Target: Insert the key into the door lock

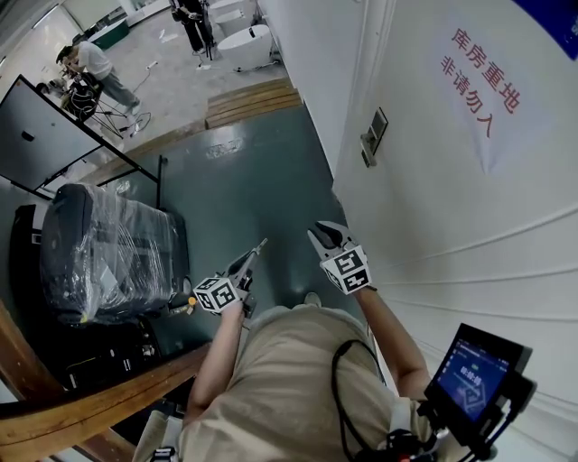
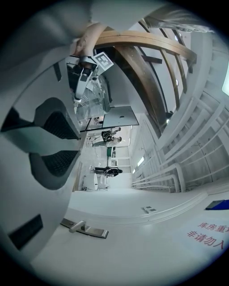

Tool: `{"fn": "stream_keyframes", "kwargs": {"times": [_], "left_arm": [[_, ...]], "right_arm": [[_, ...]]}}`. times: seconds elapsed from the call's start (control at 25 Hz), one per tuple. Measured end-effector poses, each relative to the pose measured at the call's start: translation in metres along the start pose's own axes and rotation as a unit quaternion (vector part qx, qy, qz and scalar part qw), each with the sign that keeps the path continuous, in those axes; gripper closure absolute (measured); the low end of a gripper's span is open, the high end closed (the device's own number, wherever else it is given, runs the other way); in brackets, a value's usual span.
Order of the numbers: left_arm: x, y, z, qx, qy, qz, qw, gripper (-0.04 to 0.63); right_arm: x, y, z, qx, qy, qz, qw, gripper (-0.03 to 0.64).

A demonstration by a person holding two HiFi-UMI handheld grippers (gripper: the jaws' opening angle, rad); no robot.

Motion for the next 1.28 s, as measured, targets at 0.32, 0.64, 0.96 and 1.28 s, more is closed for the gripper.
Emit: {"fn": "stream_keyframes", "kwargs": {"times": [0.32, 0.64, 0.96, 1.28], "left_arm": [[-0.003, -0.003, -0.001, -0.001, -0.002, 0.004, 1.0000, 0.561], [-0.009, -0.007, -0.004, 0.003, -0.001, -0.003, 1.0000, 0.561], [-0.021, -0.036, -0.031, -0.002, 0.002, -0.009, 1.0000, 0.561], [-0.023, -0.074, -0.061, -0.003, 0.014, -0.012, 0.9998, 0.561]], "right_arm": [[-0.001, -0.002, 0.002, 0.001, -0.004, 0.000, 1.000, 0.531], [-0.007, 0.002, 0.007, -0.010, -0.001, -0.007, 1.000, 0.531], [-0.037, -0.012, 0.016, -0.019, 0.010, -0.002, 1.000, 0.531], [-0.077, -0.042, 0.008, -0.018, 0.020, 0.004, 1.000, 0.530]]}}
Point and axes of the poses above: the fingertips, and each gripper's own axes: x backward along the fingers, z to its right, y out of its underside, the point moved 4 cm from there along x, backward along the fingers, and after that the axes turned 2 degrees about -x, right-handed, at the moved point
